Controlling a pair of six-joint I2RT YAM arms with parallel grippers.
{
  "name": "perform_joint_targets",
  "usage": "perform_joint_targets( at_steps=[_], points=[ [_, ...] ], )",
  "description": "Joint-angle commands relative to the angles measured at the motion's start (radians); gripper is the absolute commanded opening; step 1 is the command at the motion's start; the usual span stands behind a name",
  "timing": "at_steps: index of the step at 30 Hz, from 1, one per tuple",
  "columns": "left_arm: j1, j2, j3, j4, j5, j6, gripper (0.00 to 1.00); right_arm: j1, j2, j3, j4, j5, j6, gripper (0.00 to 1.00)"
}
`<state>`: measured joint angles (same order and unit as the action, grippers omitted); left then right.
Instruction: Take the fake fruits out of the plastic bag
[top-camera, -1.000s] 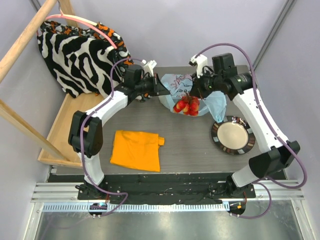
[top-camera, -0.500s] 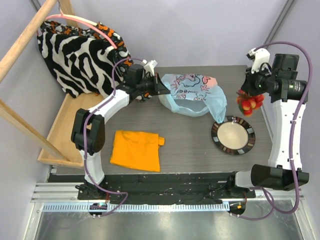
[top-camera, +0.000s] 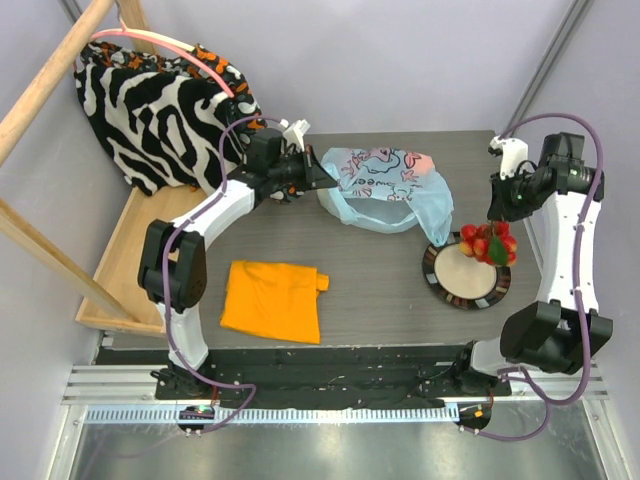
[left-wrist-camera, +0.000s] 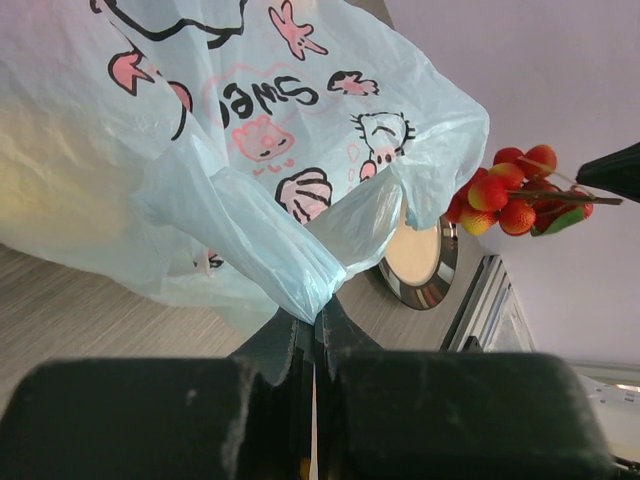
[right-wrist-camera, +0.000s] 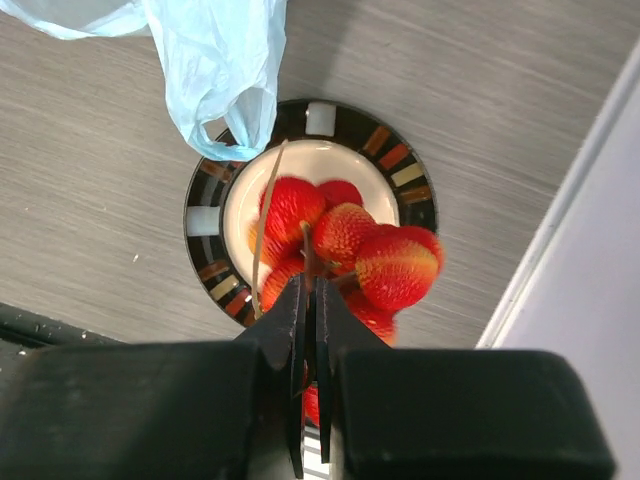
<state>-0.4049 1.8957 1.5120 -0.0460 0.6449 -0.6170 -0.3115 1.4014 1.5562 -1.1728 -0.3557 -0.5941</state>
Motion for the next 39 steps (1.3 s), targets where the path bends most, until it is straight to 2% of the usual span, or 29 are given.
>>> perform_joint_targets(
  at_steps=[1,5,9,14,17,22,27,29,32,36,39],
  points=[
    [0.012,-0.09,-0.022,0.006,0.002,0.02,0.0,-0.001,0.025,-0.016,0.058,-0.051,0.014,0.01],
    [0.012,-0.101,-0.042,0.005,0.002,0.022,0.0,0.014,0.062,-0.085,0.132,-0.084,0.086,0.01],
    [0.012,-0.087,-0.021,-0.014,0.019,0.026,0.0,0.087,0.122,-0.102,0.185,-0.108,0.198,0.01],
    [0.012,-0.079,-0.003,-0.022,0.015,0.036,0.0,0.169,0.174,-0.114,0.223,-0.074,0.214,0.01],
    [0.012,-0.087,-0.006,-0.032,0.01,0.049,0.0,0.178,0.198,-0.123,0.231,-0.029,0.217,0.01],
    [0.012,-0.095,-0.021,-0.035,0.009,0.056,0.0,0.173,0.214,-0.157,0.255,0.142,0.191,0.01],
    [0.012,-0.087,-0.013,-0.032,0.01,0.049,0.0,0.137,0.203,-0.197,0.294,0.182,0.168,0.01],
    [0.012,-0.086,-0.015,-0.025,0.007,0.045,0.0,0.137,0.202,-0.222,0.327,0.219,0.174,0.06],
    [0.012,-0.086,-0.024,-0.009,0.007,0.037,0.0,0.137,0.206,-0.269,0.409,0.173,0.185,0.12],
    [0.012,-0.084,-0.029,-0.014,0.013,0.037,0.0,0.137,0.223,-0.233,0.478,0.124,0.272,0.11],
    [0.012,-0.083,-0.035,-0.009,0.019,0.033,0.0,0.137,0.215,-0.206,0.481,0.1,0.275,0.11]
  ],
)
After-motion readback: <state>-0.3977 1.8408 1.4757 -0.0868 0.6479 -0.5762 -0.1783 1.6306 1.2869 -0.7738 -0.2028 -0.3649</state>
